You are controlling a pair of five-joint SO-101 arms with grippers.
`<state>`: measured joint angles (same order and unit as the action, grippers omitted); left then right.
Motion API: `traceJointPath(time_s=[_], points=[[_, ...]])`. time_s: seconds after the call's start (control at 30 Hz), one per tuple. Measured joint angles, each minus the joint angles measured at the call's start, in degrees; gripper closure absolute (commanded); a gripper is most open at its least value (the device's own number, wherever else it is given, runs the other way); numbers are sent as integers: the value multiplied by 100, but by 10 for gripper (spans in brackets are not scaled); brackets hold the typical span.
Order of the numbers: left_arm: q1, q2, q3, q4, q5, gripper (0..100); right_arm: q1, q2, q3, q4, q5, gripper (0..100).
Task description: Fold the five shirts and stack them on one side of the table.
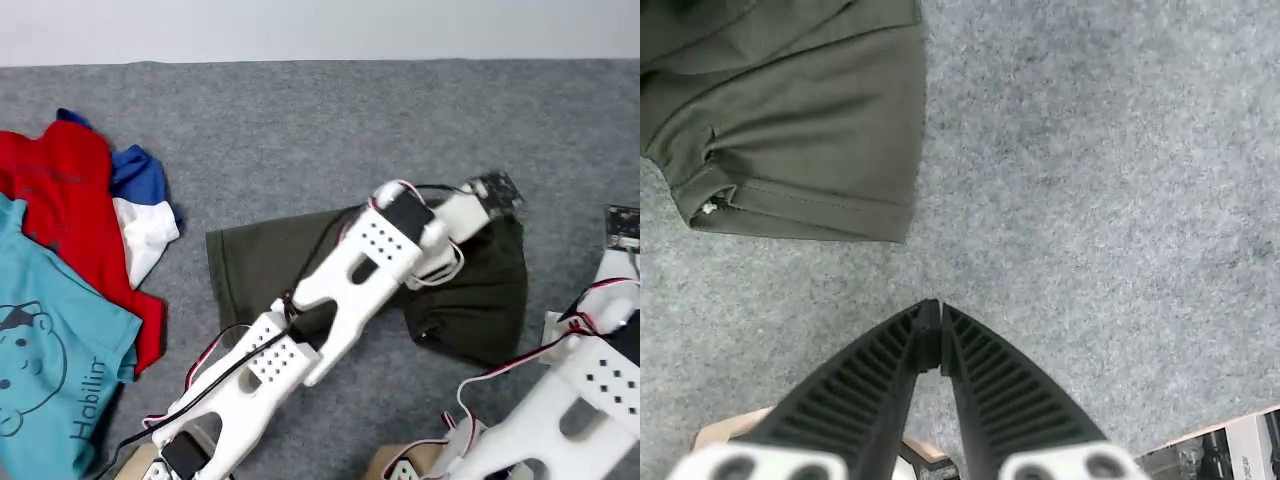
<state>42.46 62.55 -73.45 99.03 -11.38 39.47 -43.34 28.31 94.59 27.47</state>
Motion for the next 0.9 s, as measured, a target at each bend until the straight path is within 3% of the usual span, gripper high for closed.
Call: traceJointPath(time_s=[0.53, 0.67, 0.9], points=[[-923, 0, 589, -1916, 0, 859, 0, 0, 0, 0, 0, 989], [-976, 0, 580, -1873, 0, 859, 0, 0, 141, -114, 0, 989], [-668, 0, 9, -756, 0, 863, -325, 0, 220, -167, 0, 989]])
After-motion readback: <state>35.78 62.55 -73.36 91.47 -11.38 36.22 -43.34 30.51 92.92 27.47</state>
